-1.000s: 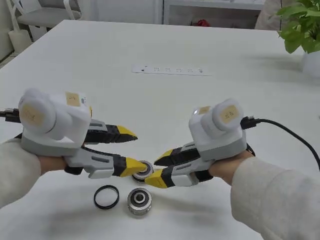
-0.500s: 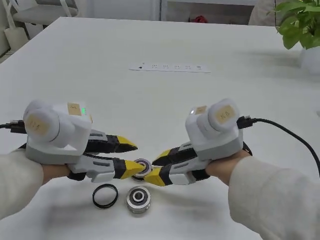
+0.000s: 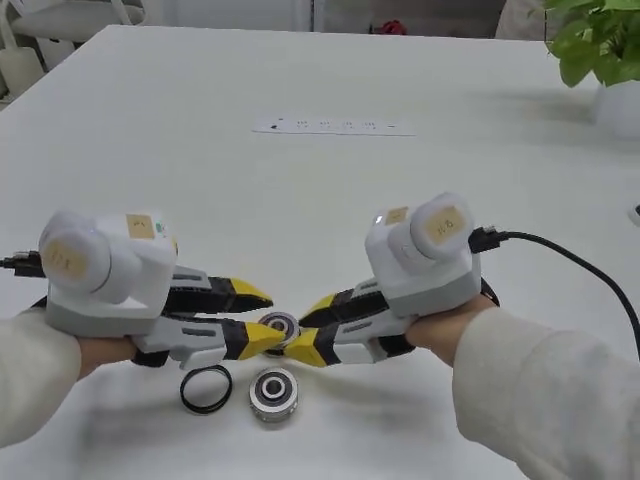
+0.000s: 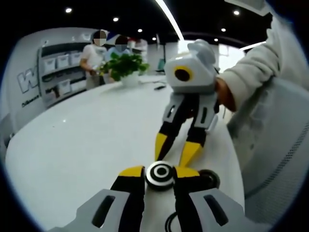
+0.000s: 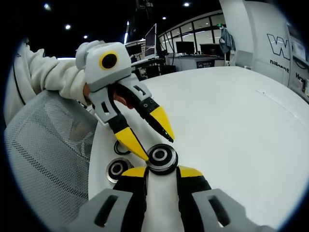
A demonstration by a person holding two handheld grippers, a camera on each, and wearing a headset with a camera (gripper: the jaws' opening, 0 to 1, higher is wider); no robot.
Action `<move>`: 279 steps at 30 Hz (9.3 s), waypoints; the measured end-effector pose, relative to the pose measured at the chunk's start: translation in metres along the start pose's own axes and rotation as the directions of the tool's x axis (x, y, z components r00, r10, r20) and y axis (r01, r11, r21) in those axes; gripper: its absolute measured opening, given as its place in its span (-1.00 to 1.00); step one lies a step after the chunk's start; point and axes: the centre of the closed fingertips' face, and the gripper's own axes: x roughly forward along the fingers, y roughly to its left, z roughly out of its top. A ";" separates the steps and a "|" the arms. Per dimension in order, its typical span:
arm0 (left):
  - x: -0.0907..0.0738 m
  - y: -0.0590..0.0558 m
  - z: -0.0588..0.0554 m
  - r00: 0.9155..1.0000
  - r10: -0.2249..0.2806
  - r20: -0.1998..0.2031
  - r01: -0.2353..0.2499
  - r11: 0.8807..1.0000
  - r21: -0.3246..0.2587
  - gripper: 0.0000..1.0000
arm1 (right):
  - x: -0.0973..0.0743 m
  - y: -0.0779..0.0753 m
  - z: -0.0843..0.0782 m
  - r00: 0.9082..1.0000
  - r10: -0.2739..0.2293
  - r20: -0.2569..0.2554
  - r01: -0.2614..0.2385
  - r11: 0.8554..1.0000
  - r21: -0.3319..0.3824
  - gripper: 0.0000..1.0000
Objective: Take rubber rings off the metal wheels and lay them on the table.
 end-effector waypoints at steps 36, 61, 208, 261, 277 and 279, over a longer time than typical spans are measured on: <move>0.003 -0.006 -0.006 1.000 -0.010 0.004 0.010 1.000 -0.017 -0.72 | 0.007 0.002 0.000 1.000 -0.011 -0.024 0.008 0.995 -0.096 -0.55; 0.003 -0.004 -0.006 1.000 0.002 0.000 -0.002 1.000 -0.030 -0.72 | -0.001 0.000 -0.004 0.999 0.013 -0.040 -0.016 0.997 -0.077 -0.81; -0.048 0.012 0.043 0.995 0.074 0.072 -0.076 0.997 0.015 0.05 | -0.028 -0.009 0.042 0.983 -0.049 0.175 -0.029 0.908 0.417 -1.00; -0.103 -0.024 0.043 0.988 0.066 0.138 -0.062 0.997 -0.039 1.00 | -0.015 0.041 0.072 0.972 0.094 0.214 -0.169 0.915 0.367 -1.00; -0.113 -0.023 0.029 0.985 0.085 0.147 -0.071 0.993 -0.099 1.00 | 0.009 0.063 0.049 0.980 0.168 0.101 -0.193 0.925 0.327 -1.00; -0.111 -0.024 0.027 0.987 0.079 0.138 -0.066 0.993 -0.098 1.00 | 0.012 0.065 0.046 0.982 0.171 0.085 -0.190 0.928 0.321 -1.00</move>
